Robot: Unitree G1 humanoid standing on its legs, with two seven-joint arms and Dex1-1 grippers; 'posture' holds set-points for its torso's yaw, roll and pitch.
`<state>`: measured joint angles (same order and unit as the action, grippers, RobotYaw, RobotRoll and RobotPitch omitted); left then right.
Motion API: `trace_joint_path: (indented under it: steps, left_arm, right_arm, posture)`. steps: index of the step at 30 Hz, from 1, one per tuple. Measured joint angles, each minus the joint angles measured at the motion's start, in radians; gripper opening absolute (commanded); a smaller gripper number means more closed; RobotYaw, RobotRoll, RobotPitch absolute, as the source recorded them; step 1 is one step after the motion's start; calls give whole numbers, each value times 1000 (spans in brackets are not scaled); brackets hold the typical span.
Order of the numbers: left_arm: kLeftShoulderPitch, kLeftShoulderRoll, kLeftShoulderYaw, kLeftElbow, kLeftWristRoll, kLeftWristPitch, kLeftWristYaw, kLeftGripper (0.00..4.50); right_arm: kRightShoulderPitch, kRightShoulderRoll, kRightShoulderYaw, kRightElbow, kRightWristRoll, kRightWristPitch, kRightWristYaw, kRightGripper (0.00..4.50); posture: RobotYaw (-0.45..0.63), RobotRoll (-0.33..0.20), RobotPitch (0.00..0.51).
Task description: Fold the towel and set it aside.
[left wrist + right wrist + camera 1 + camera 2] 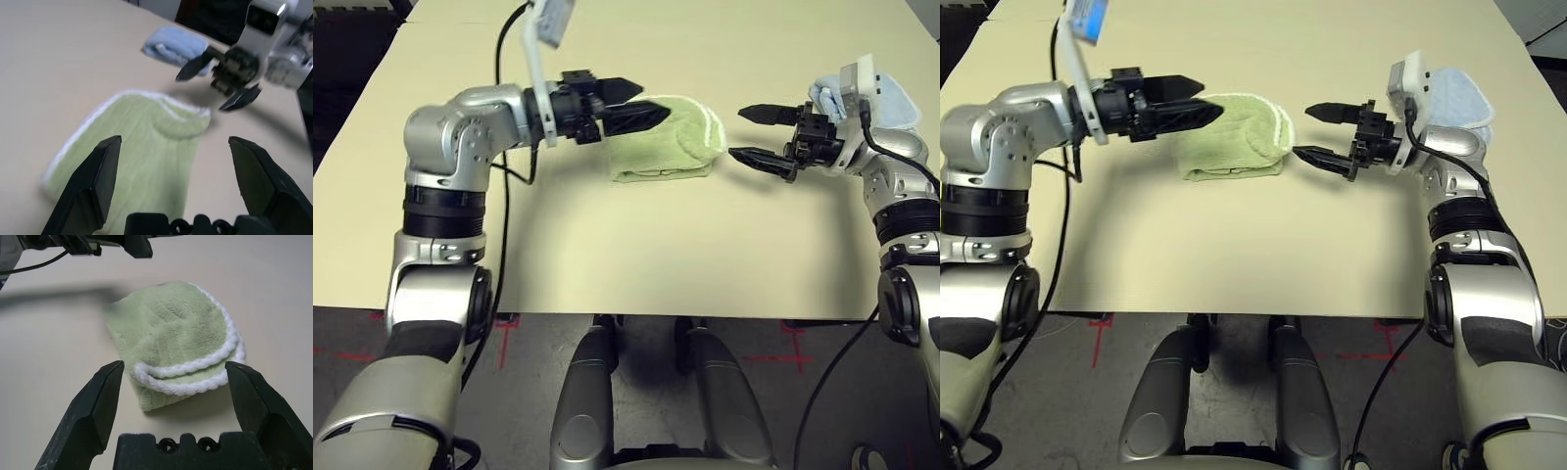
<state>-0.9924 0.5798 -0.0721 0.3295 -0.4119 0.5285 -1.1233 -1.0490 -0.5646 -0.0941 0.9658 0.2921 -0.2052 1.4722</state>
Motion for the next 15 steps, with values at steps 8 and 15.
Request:
trace_joint_path:
  steps: [8,15]
  left_arm:
    - [51,21,-45,114,101,-268,-136,4500]
    - [45,19,-14,120,101,-309,-146,4500]
  right_arm:
    - [1,-13,1,-13,-6,-30,43,2528]
    - [1,-17,1,-13,-6,-42,65,29]
  posture:
    - [59,0,291]
    - [61,0,292]
